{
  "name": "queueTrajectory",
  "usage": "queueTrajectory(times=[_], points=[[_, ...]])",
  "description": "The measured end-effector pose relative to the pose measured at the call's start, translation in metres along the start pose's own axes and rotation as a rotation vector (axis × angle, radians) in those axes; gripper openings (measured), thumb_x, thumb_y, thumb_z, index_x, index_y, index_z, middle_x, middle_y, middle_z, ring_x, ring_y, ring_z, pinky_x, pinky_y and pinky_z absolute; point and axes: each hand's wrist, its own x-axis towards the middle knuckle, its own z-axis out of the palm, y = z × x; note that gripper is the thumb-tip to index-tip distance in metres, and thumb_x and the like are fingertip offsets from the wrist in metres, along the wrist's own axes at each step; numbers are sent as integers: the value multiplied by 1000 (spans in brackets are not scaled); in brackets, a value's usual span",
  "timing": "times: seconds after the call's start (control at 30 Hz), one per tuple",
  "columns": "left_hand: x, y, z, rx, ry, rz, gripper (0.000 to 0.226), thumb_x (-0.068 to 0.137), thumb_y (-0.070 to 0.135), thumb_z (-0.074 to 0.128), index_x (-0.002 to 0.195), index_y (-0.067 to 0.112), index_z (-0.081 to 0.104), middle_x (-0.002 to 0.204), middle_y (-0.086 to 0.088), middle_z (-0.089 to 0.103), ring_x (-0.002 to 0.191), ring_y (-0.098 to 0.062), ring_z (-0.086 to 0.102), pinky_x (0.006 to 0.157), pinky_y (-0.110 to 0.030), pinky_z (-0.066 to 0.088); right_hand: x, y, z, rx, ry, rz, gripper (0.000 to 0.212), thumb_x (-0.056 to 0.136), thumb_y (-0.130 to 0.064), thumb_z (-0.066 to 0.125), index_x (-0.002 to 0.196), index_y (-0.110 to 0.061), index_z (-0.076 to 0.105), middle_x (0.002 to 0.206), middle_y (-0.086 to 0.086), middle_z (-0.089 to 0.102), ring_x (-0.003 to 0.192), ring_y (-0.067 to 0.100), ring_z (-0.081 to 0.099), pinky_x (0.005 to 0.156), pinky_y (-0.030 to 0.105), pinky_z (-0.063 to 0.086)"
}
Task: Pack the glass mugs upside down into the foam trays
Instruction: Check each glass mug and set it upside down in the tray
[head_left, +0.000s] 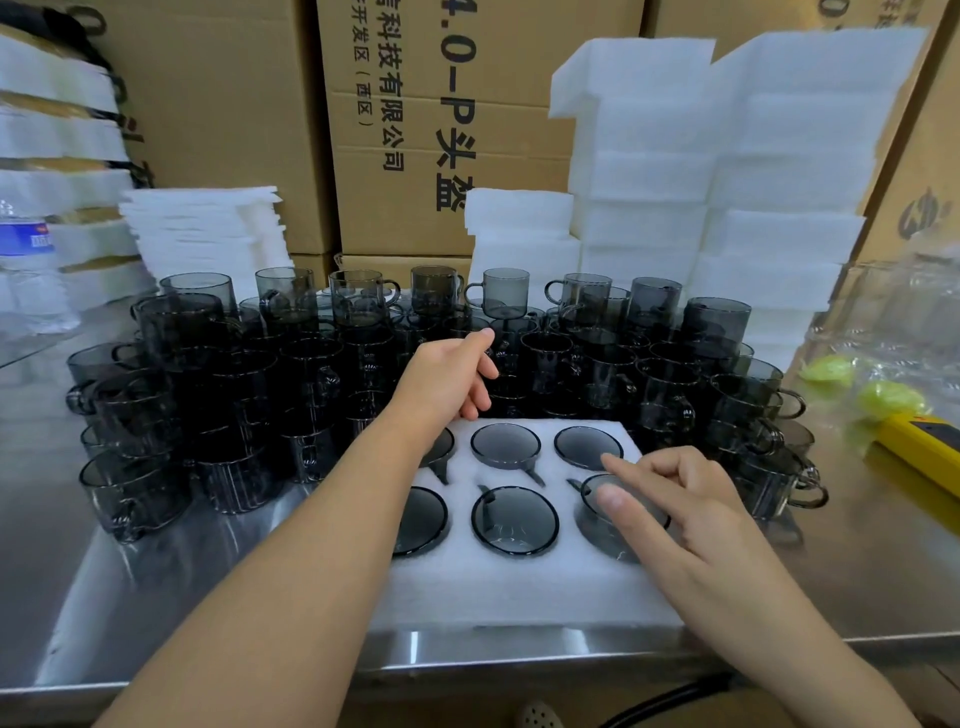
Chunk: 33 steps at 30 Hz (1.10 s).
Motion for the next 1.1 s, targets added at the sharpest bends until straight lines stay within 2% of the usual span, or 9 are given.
queueTrajectory(times=[0.2,0.47,0.57,0.67,0.77,0.83,0.93,1.03,1.1], points=[[1,-2,0,-3,3,8,43,95,42,45,64,16,58,42,4,55,34,-8,45,47,-22,34,-3,2,3,-92,-14,21,87,59,-77,35,129,-31,55,105,-27,39,104,-2,29,87,1,20],[-22,13,-16,38,6,169,45,96,32,50,56,14,58,44,2,56,38,-8,47,48,-17,42,-3,1,0,-229,-64,40,93,58,-82,24,135,-37,48,114,-30,30,104,2,25,86,17,23],[-50,14,-49,623,-23,169,51,92,46,50,49,19,45,45,4,47,41,-11,42,53,-23,41,-7,-1,2,-212,-68,77,89,58,-82,22,135,-42,45,140,-24,13,116,1,20,97,22,25],[-85,1,-78,1176,-53,-25,59,85,65,43,50,17,39,44,6,45,45,-14,46,47,-22,34,-12,-8,2,-112,-194,205,77,55,-86,20,129,-65,24,154,-23,-12,114,-10,33,103,28,26],[-117,-16,-87,1057,-117,-153,66,73,83,23,69,23,50,65,7,57,63,-9,55,55,-27,39,-17,-10,-1,-85,-288,227,73,54,-91,26,121,-77,1,154,-24,-12,131,-1,28,110,33,24],[-132,-19,-86,860,-178,-199,75,58,93,17,83,31,53,76,10,59,70,-3,56,62,-25,42,-19,-5,-8,-134,-343,174,97,47,-92,46,122,-73,-11,150,-28,-18,142,4,13,114,31,20],[-146,-11,-85,807,-258,-150,85,50,97,20,98,39,60,89,21,66,80,4,60,77,-26,50,-24,-4,-16,-161,-345,90,102,50,-76,67,126,-68,0,139,-40,-22,135,-10,11,113,21,17],[-158,13,-93,877,-223,-71,81,50,96,20,89,37,61,79,21,64,70,6,59,63,-20,46,-29,-13,-25,-62,-160,-16,99,27,-90,62,120,-75,31,136,-55,2,122,-29,21,109,21,31],[-164,39,-106,905,-166,-20,86,48,98,20,87,34,62,80,21,64,70,7,58,60,-20,45,-24,-22,-30,-17,-11,-138,80,29,-81,63,107,-73,46,133,-56,15,115,-35,24,95,9,37]])
